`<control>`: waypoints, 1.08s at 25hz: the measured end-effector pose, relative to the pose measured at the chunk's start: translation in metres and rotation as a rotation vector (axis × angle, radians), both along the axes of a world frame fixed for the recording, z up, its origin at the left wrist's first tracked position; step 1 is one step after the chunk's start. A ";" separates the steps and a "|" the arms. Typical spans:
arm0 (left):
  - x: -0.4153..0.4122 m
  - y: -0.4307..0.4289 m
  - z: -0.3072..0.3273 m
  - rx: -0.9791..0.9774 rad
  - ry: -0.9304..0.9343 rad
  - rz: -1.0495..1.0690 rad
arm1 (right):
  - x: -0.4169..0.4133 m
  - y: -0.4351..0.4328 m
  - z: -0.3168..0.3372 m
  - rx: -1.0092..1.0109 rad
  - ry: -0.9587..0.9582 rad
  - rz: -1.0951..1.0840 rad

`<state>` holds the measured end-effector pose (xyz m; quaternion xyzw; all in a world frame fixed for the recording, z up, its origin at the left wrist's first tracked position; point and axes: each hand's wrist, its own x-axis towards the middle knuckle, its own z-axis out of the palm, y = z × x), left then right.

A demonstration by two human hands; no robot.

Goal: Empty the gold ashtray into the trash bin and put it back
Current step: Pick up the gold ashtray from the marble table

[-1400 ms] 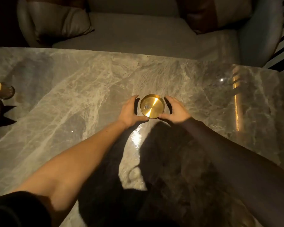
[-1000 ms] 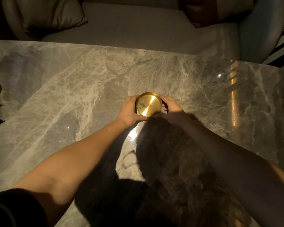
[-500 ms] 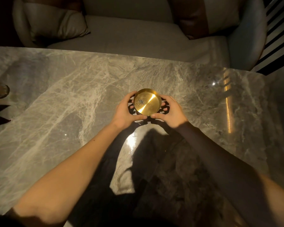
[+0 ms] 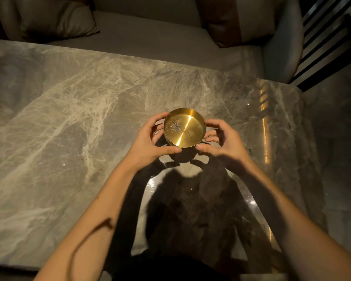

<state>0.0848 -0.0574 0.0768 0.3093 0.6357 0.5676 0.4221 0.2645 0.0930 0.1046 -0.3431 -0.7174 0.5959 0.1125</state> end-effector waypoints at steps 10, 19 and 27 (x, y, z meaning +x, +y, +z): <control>0.147 0.074 0.055 0.048 0.148 0.086 | 0.133 0.082 0.042 0.032 0.133 0.112; 0.247 0.121 0.087 0.026 0.242 0.047 | 0.229 0.127 0.069 0.099 0.149 0.133; 0.232 0.126 0.105 0.092 0.241 0.022 | 0.226 0.127 0.085 0.082 0.167 0.053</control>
